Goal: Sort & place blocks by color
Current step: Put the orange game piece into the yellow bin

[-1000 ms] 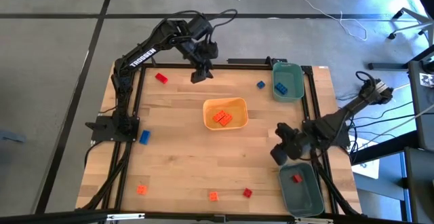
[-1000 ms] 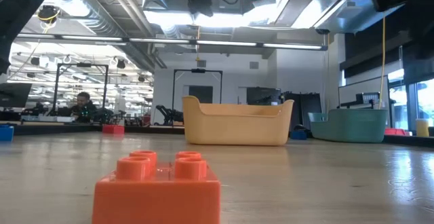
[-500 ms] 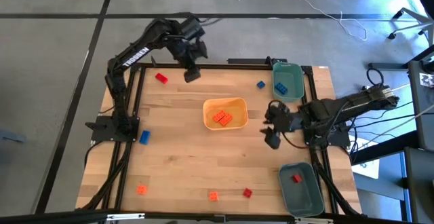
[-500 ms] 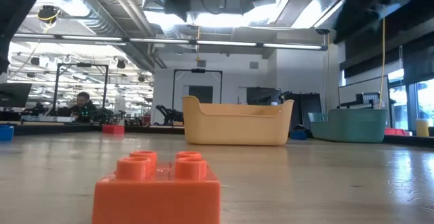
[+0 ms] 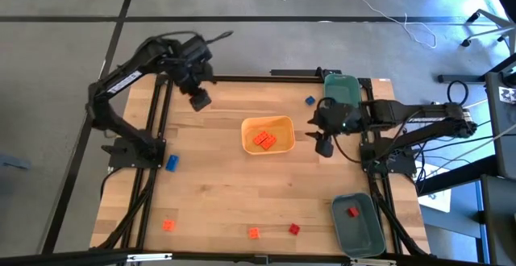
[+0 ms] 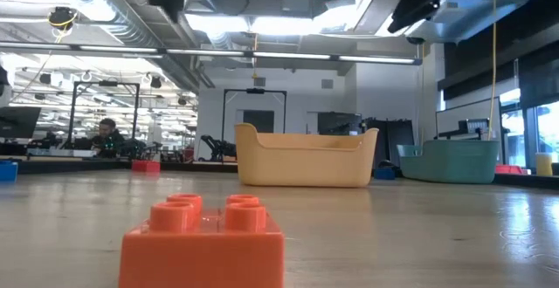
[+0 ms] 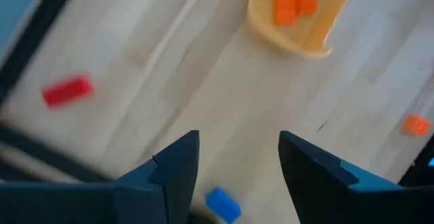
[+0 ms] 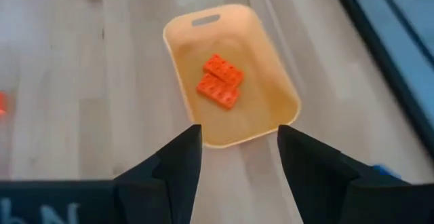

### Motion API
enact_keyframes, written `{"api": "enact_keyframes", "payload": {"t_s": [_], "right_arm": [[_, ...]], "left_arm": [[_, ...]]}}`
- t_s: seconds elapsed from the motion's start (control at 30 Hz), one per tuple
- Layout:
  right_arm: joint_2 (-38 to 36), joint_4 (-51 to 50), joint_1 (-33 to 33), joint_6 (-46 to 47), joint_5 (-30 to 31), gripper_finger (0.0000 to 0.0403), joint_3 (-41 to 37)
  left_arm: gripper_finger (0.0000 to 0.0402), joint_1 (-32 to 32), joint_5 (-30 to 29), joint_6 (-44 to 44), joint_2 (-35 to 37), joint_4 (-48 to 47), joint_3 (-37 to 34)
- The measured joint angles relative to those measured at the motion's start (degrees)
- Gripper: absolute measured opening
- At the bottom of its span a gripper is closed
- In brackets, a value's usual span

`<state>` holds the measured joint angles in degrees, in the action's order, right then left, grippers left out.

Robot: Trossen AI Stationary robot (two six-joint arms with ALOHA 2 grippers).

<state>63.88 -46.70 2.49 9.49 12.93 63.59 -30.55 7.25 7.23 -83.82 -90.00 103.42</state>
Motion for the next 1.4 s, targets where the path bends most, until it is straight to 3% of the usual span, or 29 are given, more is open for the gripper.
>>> {"api": "enact_keyframes", "payload": {"t_s": [0.27, 0.47, 0.57, 0.83, 0.93, 1.1, 1.27, 1.4], "right_arm": [[0.02, 3.08, -5.93, -5.63, -1.07, 0.0195, 2.31], [0.02, 3.28, -8.85, -9.97, -3.13, 0.0195, 3.88], [0.02, 3.97, -10.31, -10.01, -3.13, 0.0195, 4.19], [0.02, 4.52, -12.61, -11.46, -3.13, 0.0195, 4.19], [0.02, 4.92, -13.20, -11.27, -3.11, 0.0195, 4.19], [0.02, 6.72, -13.76, -11.46, -3.11, 0.0195, 4.19], [0.02, 8.34, -13.74, -11.49, -2.28, 0.0195, 4.18], [0.02, 8.66, -13.76, -11.28, -2.07, 0.0195, 4.19]], "left_arm": [[0.0194, 5.46, -1.78, 25.02, 12.41, -0.08, -14.87], [0.0194, 15.09, -1.36, 43.58, 20.81, -0.04, -22.28], [0.0194, 20.32, 1.71, 52.46, 23.97, 0.00, -25.44], [0.0194, 36.33, 0.41, 55.38, 28.08, 1.71, -34.18], [0.0194, 41.39, 2.99, 55.63, 28.21, 3.59, -38.37], [0.0194, 49.69, 10.81, 55.34, 27.40, 15.32, -45.05], [0.0191, 60.27, 9.28, 55.30, 26.23, 29.62, -49.19], [0.0190, 69.03, 7.05, 55.96, 23.96, 31.03, -51.33]]}}
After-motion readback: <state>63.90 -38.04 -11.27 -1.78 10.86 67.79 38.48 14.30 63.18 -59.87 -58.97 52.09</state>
